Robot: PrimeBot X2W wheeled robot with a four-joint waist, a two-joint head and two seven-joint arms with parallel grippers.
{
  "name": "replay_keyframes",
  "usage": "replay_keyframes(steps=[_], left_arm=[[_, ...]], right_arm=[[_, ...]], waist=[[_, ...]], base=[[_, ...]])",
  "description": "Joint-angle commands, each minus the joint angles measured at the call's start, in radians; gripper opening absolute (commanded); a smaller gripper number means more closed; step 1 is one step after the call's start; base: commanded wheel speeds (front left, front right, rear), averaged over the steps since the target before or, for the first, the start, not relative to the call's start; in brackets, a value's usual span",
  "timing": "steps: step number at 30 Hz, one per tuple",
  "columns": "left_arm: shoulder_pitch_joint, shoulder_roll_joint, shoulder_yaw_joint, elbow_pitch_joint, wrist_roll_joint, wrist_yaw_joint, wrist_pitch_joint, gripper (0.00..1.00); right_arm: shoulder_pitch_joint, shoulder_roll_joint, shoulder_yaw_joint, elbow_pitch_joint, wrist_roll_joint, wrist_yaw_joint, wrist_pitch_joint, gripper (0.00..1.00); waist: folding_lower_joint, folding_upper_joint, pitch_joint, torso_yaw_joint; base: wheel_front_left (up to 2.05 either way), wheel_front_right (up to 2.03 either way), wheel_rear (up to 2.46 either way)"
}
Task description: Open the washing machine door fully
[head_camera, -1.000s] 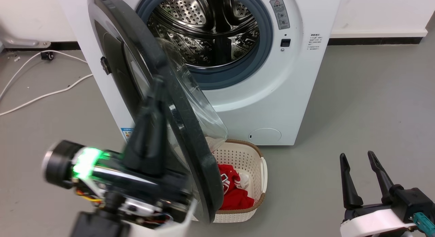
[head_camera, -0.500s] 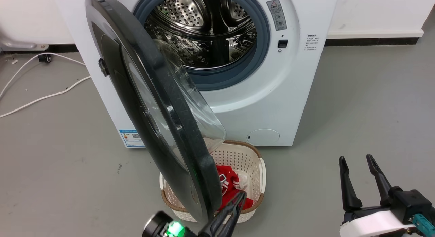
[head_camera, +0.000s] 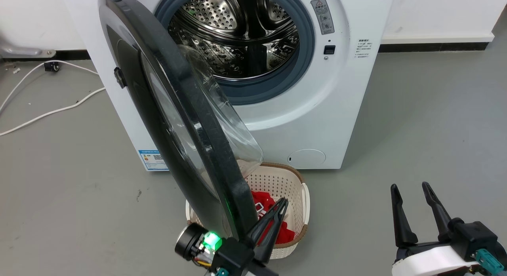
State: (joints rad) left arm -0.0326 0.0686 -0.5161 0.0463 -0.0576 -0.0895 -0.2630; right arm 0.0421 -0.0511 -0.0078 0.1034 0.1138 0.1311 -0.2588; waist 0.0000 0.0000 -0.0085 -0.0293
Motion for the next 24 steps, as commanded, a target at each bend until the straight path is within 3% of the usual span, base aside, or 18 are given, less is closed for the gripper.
replay_keyframes(steps=[1, 11, 24], left_arm=[[-0.024, -0.005, 0.000, 0.007, -0.001, 0.009, -0.003, 0.00], [-0.073, -0.017, 0.024, 0.085, -0.035, 0.088, -0.002, 0.00], [0.026, 0.018, 0.087, 0.062, -0.044, 0.132, 0.000, 0.00]], right_arm=[[-0.008, 0.002, 0.001, 0.004, 0.005, -0.001, 0.000, 1.00], [-0.005, 0.002, 0.013, 0.020, 0.028, -0.001, 0.000, 1.00], [0.013, 0.002, -0.009, 0.025, 0.058, 0.000, -0.003, 1.00]], waist=[[0.0000, 0.0000, 0.000, -0.002], [0.0000, 0.0000, 0.001, -0.014], [0.0000, 0.0000, 0.005, 0.050]], base=[[0.00, 0.00, 0.00], [0.00, 0.00, 0.00], [0.00, 0.00, 0.00]])
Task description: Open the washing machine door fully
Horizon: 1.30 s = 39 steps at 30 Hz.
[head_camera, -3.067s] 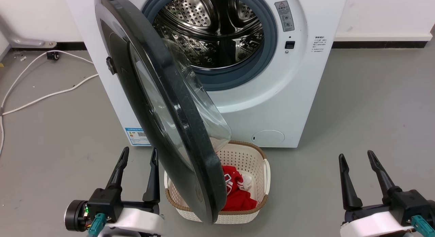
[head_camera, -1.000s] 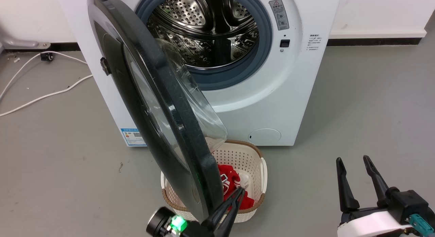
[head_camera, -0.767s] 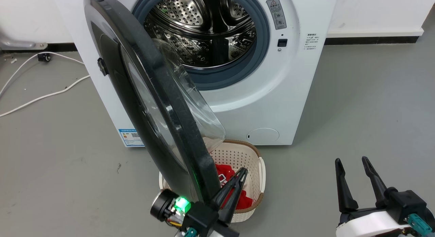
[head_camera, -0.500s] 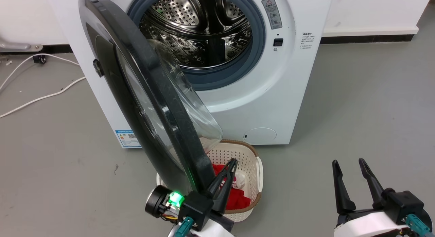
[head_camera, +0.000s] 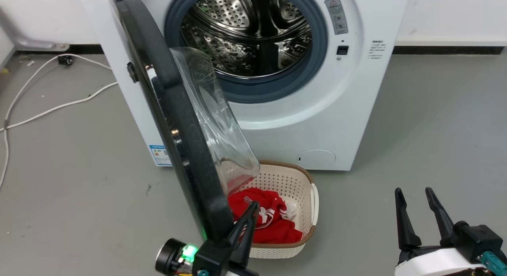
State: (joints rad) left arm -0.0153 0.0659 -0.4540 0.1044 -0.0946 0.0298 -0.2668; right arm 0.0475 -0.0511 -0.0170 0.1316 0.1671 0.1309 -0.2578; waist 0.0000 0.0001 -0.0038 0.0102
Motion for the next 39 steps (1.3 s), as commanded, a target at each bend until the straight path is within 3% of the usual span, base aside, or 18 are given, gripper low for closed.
replay_keyframes(steps=[1, 12, 23, 31, 39], left_arm=[[0.021, 0.023, 0.028, -0.003, -0.008, 0.017, 0.004, 0.00], [0.137, 0.050, 0.085, -0.165, -0.005, 0.074, 0.004, 0.00], [0.206, 0.091, 0.195, -0.212, -0.024, 0.133, 0.004, 0.00], [0.184, 0.124, 0.358, -0.191, -0.083, 0.168, 0.004, 0.00], [0.105, 0.187, 0.531, -0.085, -0.143, 0.141, 0.004, 0.00]], right_arm=[[0.009, 0.002, -0.001, -0.004, 0.005, 0.000, -0.005, 1.00], [0.011, 0.002, -0.016, -0.017, -0.002, 0.000, -0.005, 1.00], [-0.006, 0.002, -0.016, -0.025, -0.003, 0.000, -0.003, 1.00], [-0.017, 0.002, -0.005, -0.026, -0.002, 0.000, -0.001, 1.00], [-0.028, 0.001, -0.005, -0.034, -0.009, 0.000, 0.010, 1.00]], waist=[[0.0000, -0.0001, 0.001, 0.019], [0.0000, -0.0001, 0.018, 0.142], [0.0000, -0.0001, 0.031, 0.240], [0.0000, -0.0001, 0.037, 0.249], [0.0000, -0.0001, 0.057, 0.222]], base=[[0.00, 0.00, 0.00], [0.00, 0.00, 0.00], [0.00, 0.00, 0.00], [0.00, 0.00, 0.00], [0.00, 0.00, 0.00]])
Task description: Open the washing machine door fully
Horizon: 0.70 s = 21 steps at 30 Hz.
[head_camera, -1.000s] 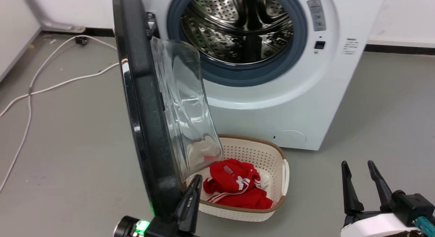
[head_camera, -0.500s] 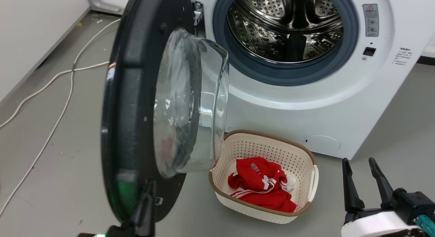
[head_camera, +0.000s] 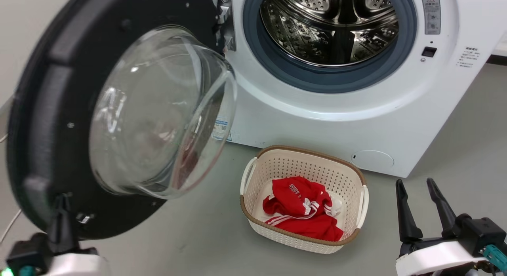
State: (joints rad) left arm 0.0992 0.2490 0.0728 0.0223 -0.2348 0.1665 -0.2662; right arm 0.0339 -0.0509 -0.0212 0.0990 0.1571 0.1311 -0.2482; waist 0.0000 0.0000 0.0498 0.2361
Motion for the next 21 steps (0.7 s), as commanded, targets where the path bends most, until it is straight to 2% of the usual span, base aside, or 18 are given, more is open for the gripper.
replay_keyframes(steps=[1, 11, 17, 21], left_arm=[[-0.027, 0.018, 0.028, 0.023, -0.009, -0.002, 0.003, 0.00], [-0.153, 0.123, 0.145, 0.229, 0.005, -0.052, 0.003, 0.00], [-0.202, 0.156, 0.219, 0.345, -0.022, -0.081, 0.004, 0.00], [-0.218, 0.162, 0.251, 0.371, -0.004, -0.099, 0.003, 0.00]], right_arm=[[-0.017, 0.001, -0.001, -0.004, -0.002, 0.000, 0.002, 1.00], [-0.038, 0.001, -0.005, -0.020, -0.014, -0.001, 0.017, 1.00], [-0.043, 0.001, -0.005, -0.017, -0.012, -0.001, 0.019, 1.00], [-0.044, 0.001, -0.002, -0.011, -0.014, -0.001, 0.019, 1.00]], waist=[[0.0000, 0.0000, 0.008, -0.009], [0.0000, 0.0000, 0.042, -0.052], [0.0000, 0.0000, 0.049, -0.069], [0.0000, 0.0000, 0.043, -0.079]], base=[[0.00, 0.00, 0.00], [0.00, 0.00, 0.00], [0.00, 0.00, 0.00], [0.00, 0.00, 0.00]])
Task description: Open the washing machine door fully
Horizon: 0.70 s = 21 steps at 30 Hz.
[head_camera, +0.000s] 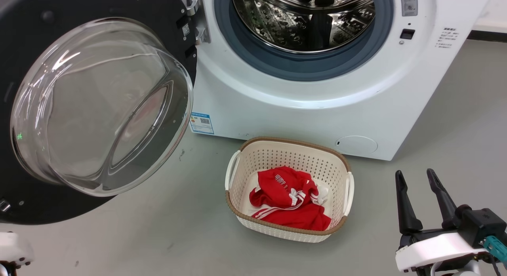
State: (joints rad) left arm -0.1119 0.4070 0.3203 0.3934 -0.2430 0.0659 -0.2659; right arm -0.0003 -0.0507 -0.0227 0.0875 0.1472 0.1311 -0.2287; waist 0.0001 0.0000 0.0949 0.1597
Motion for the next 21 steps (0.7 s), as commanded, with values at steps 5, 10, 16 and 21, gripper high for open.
replay_keyframes(steps=[5, 10, 16, 21], left_arm=[[0.051, -0.054, 0.032, -0.057, 0.037, 0.001, 0.003, 0.00], [0.146, -0.153, 0.036, -0.174, 0.076, -0.005, 0.003, 0.00], [0.244, -0.278, -0.046, -0.279, 0.125, -0.048, 0.002, 0.00], [0.278, -0.333, -0.128, -0.321, 0.144, -0.083, 0.002, 1.00]], right_arm=[[0.006, 0.001, -0.003, 0.010, -0.002, 0.000, -0.004, 1.00], [0.022, 0.001, -0.002, 0.014, 0.005, 0.000, -0.007, 1.00], [0.035, 0.001, 0.001, 0.013, 0.003, -0.001, -0.008, 1.00], [0.042, 0.001, 0.010, 0.011, -0.006, 0.000, -0.002, 1.00]], waist=[[-0.0001, 0.0000, -0.028, -0.012], [-0.0001, 0.0000, -0.052, -0.015], [-0.0001, 0.0000, -0.073, -0.016], [-0.0001, 0.0000, -0.091, -0.022]], base=[[0.00, 0.00, 0.00], [0.00, 0.00, 0.00], [0.00, 0.00, 0.00], [0.00, 0.00, 0.00]])
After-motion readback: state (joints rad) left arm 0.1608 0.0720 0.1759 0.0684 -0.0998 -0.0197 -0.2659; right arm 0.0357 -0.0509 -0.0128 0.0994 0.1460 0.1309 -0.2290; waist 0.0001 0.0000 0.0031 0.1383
